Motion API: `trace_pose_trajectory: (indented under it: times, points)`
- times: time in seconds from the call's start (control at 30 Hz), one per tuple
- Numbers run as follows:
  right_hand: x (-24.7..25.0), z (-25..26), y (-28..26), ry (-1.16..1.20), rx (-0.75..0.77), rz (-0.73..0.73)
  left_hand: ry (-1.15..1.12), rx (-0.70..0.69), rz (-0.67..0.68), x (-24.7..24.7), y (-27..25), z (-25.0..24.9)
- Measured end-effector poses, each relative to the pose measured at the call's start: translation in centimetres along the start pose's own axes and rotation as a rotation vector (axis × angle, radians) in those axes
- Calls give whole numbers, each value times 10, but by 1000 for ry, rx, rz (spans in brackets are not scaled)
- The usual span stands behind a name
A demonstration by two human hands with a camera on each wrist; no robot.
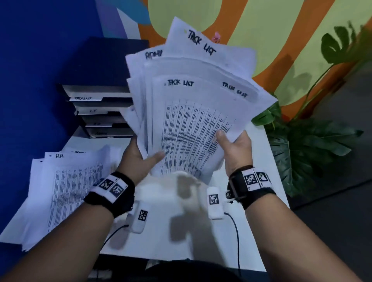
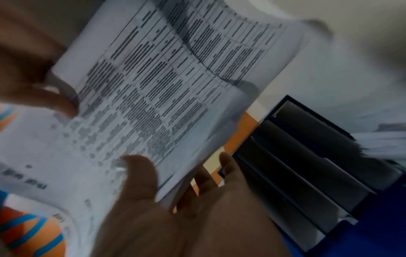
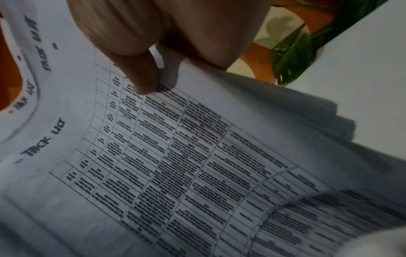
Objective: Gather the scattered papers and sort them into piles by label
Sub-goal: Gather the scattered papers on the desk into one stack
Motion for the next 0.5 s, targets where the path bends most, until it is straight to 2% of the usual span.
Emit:
trace_pose_trajectory:
  times: [0.1,0.2,0.3,0.4,0.5]
  points:
    - [5,-8,-10,-49,2,25,-12,28,182,9,-2,4]
    - [8,-18,-18,-62,-37,76,-53,-1,185,8,-8,15]
    - [6,-13,-19,-56,-47,78,-127,-47,89,-6,-6,15]
    - [4,-8,-15,-58,-25,52,-251,-107,-118,-17,-2,6]
    - [1,-14,-6,-26,-135,56,-202,-123,-209,-20,8,3]
Point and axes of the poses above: each hand's wrist, its own y-axis towards the middle knuckle, its own x-axis out of the back of the hand, z = x × y, the point moved 1 cm from there along y, towards the middle knuckle, and after that the axes turned 11 degrees about -y, right-handed, at the moved point
